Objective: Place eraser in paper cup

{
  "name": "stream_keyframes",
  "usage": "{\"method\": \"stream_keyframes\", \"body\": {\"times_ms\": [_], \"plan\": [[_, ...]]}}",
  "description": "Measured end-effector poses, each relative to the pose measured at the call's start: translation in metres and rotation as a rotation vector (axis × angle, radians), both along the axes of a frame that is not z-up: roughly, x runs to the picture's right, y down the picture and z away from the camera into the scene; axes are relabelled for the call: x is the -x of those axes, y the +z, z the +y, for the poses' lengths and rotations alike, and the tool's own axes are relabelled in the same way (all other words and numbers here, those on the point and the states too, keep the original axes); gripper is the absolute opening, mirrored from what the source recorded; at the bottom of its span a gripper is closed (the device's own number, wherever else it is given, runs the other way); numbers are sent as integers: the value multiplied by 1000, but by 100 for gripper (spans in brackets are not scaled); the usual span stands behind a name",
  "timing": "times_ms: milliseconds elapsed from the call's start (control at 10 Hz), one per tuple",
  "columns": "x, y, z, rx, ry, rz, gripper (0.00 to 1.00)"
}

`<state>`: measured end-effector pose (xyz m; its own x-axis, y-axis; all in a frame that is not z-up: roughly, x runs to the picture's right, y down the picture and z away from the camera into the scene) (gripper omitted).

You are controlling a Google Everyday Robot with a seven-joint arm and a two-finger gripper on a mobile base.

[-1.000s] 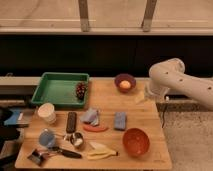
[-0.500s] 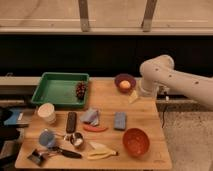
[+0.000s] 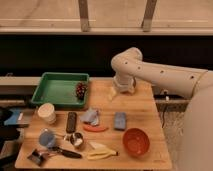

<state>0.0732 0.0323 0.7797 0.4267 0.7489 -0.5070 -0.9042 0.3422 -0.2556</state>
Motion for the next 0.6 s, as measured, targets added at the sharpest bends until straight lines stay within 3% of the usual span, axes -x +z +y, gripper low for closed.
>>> {"method": "stream_keyframes", "body": {"times_ms": [300, 600], "plan": [[71, -4, 2, -6, -98, -86, 80], [66, -4, 2, -6, -98, -74, 80]]}}
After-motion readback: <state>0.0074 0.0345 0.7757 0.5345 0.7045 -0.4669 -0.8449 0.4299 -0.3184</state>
